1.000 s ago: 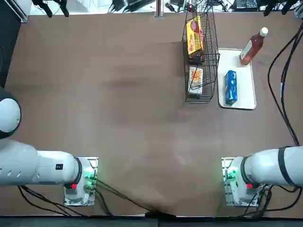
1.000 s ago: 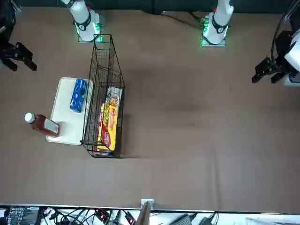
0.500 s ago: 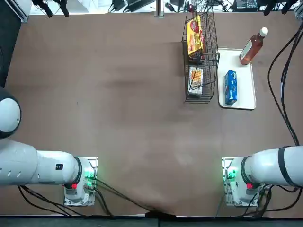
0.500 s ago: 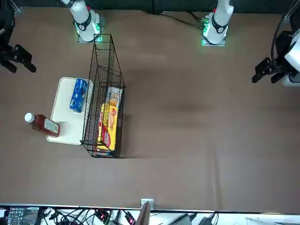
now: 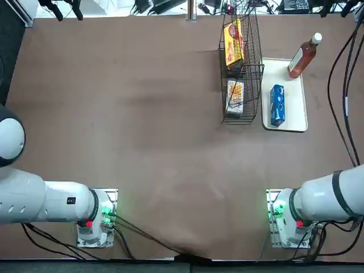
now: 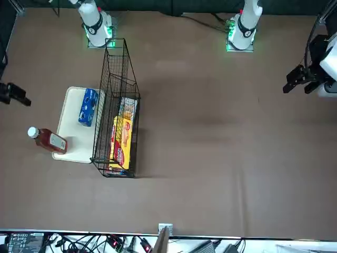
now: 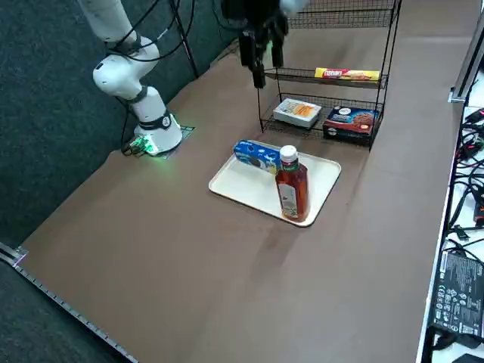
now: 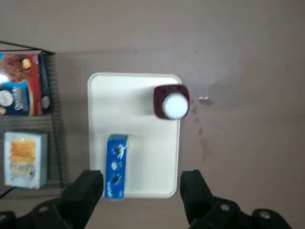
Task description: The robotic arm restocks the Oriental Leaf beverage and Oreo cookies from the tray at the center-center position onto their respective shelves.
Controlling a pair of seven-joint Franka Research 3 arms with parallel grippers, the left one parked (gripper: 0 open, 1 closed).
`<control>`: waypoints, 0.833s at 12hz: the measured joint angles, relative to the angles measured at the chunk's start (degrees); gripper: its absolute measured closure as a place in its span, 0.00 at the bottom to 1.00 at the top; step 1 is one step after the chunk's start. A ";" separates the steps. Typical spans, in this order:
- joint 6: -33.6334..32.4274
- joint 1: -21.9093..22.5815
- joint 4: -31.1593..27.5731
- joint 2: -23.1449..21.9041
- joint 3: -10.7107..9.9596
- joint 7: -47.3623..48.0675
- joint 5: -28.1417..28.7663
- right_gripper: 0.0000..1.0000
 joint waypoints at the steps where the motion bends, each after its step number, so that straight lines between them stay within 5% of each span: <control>1: 1.19 -0.50 0.80 1.84 -0.03 -0.97 0.00 0.00; 10: 10.75 -3.39 1.62 12.07 -0.03 -6.38 0.07 0.00</control>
